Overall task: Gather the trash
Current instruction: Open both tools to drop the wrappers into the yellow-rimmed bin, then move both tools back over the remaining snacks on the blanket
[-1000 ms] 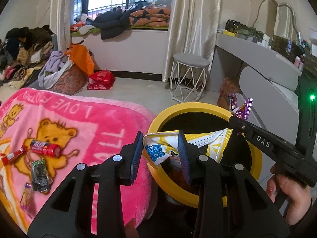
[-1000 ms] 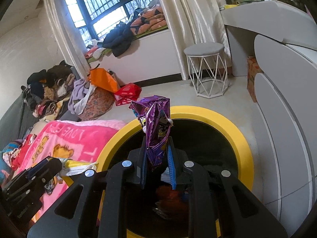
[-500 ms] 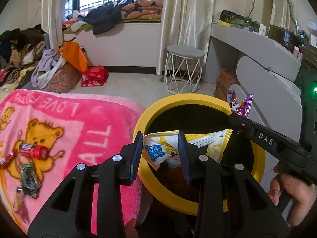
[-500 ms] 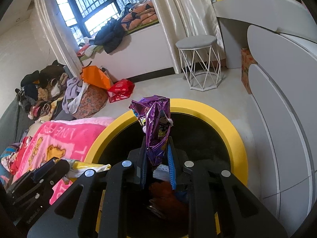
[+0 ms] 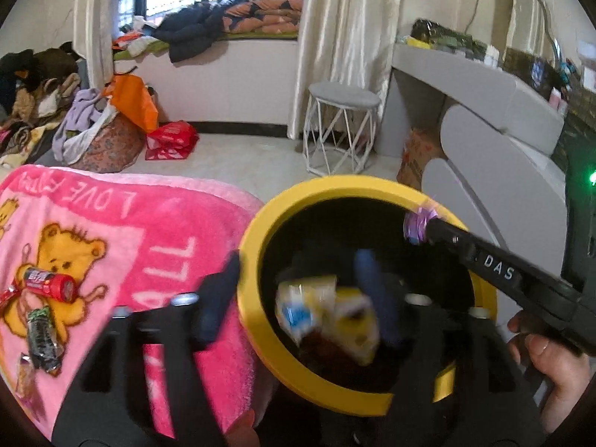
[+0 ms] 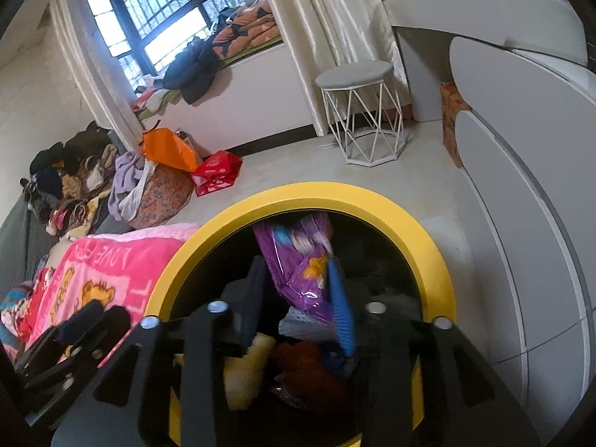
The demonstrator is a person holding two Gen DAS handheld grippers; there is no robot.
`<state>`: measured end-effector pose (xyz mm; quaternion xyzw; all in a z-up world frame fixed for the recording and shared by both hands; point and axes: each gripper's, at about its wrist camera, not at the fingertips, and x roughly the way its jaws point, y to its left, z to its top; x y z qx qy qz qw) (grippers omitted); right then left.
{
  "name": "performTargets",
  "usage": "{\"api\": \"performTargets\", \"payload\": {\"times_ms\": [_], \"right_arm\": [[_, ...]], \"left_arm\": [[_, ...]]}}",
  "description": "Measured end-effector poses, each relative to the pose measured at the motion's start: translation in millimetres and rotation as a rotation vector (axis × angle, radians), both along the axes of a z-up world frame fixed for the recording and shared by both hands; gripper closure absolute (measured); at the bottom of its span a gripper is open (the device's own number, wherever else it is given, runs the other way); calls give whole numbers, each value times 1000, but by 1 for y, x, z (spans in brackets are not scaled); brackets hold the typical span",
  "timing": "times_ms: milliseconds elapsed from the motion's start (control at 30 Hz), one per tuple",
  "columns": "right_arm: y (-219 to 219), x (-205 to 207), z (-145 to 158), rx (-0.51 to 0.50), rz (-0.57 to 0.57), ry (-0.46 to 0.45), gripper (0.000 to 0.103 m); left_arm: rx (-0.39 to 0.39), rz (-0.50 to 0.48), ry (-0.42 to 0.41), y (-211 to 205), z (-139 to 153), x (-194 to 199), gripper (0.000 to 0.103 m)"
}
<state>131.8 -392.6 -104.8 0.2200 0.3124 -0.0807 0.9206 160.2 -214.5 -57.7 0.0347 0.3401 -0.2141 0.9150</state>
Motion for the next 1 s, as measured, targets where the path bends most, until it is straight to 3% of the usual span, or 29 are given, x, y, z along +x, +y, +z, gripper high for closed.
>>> {"api": "performTargets", "payload": {"times_ms": [133,167,600,1000], "right_arm": [[-1,-1,0,4,-15,-2,54],[0,0,1,2,-15,-3,54],[36,-4,18,-70,96,-60,46],[112,-9,38,-138,306,-130,43]], "left_arm": [[-45,29,-1,13,5,-3,12],[-52,35,-1,15,6,-3,11],[-68,149,-73,59,28,-22,11],[-103,313,-107,130,42,-29,11]]}}
